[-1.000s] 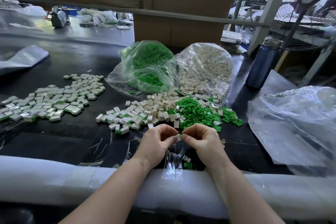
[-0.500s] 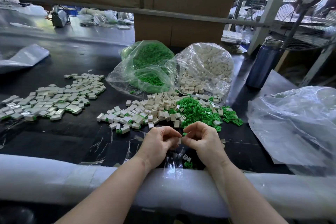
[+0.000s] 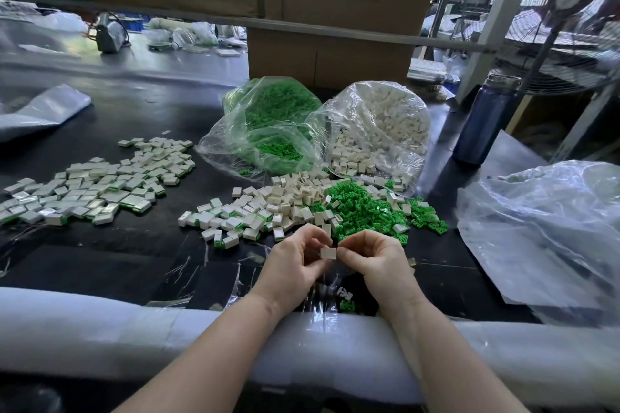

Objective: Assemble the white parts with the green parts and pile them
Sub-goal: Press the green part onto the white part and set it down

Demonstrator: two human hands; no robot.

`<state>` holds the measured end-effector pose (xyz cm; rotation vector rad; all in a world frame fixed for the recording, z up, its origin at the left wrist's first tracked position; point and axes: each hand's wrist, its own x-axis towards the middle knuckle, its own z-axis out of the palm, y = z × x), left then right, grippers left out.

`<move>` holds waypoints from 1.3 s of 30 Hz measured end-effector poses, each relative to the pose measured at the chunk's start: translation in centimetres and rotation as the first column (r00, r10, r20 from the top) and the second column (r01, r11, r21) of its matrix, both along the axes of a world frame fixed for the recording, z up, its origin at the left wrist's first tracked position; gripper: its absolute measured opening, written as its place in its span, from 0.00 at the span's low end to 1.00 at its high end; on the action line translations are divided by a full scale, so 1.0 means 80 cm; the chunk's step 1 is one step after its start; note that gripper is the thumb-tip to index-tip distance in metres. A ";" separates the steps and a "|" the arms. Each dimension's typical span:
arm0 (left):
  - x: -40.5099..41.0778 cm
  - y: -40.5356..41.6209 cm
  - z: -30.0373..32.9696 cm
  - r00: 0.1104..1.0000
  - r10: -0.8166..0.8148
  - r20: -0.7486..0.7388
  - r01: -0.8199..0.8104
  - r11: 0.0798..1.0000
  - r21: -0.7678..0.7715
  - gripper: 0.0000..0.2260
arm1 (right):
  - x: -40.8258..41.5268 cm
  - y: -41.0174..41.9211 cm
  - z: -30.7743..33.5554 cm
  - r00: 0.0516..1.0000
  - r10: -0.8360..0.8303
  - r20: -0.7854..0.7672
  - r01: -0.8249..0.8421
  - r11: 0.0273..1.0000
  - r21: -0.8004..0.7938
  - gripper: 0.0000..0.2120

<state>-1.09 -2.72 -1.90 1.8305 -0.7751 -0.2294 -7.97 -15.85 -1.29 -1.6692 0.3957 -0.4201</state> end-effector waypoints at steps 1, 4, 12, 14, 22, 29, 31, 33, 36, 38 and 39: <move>0.001 0.000 0.000 1.000 0.007 -0.003 -0.007 1.000 -0.003 0.09 | 0.000 0.000 0.000 1.000 -0.002 0.004 0.003 1.000 -0.001 0.06; 0.002 -0.001 0.000 0.996 0.008 -0.088 -0.011 0.999 -0.033 0.02 | -0.003 -0.002 0.001 0.999 0.020 0.027 -0.021 0.999 0.031 0.03; 0.004 0.002 0.003 0.992 0.012 -0.123 -0.009 1.000 0.023 0.06 | -0.001 0.002 0.001 0.998 0.051 -0.025 -0.052 0.998 -0.033 0.06; 0.003 0.003 0.003 0.993 0.010 -0.118 -0.005 0.999 0.043 0.06 | -0.001 0.003 0.002 0.997 0.063 -0.043 -0.066 0.996 -0.055 0.07; 0.001 0.004 0.004 0.997 -0.016 -0.074 0.024 0.994 0.111 0.06 | -0.003 0.002 0.005 0.991 0.091 -0.094 -0.101 0.989 -0.107 0.09; -0.001 0.000 0.005 0.998 0.020 -0.052 -0.016 0.996 0.083 0.06 | -0.002 0.005 0.004 0.996 0.078 -0.043 -0.083 0.989 -0.121 0.06; -0.003 -0.001 0.005 0.999 0.016 -0.027 -0.014 0.997 0.082 0.06 | -0.002 0.004 0.004 0.998 0.059 -0.001 -0.059 0.996 -0.063 0.06; -0.004 -0.001 0.004 0.999 -0.012 -0.030 0.014 0.998 0.061 0.04 | -0.003 0.003 0.005 0.999 0.044 0.022 -0.044 0.999 -0.005 0.07; -0.003 0.000 0.002 0.999 -0.023 0.024 0.020 0.993 0.115 0.08 | -0.002 0.003 0.004 1.000 0.016 0.012 -0.016 1.000 -0.024 0.08; -0.002 0.000 0.000 0.998 0.019 0.067 -0.027 0.994 0.109 0.06 | -0.002 0.004 0.004 1.000 0.012 0.011 -0.012 1.000 0.014 0.08; -0.001 -0.001 0.000 0.996 0.043 0.073 -0.050 0.995 0.091 0.05 | -0.003 0.004 0.004 1.000 0.016 0.015 -0.016 0.999 0.047 0.07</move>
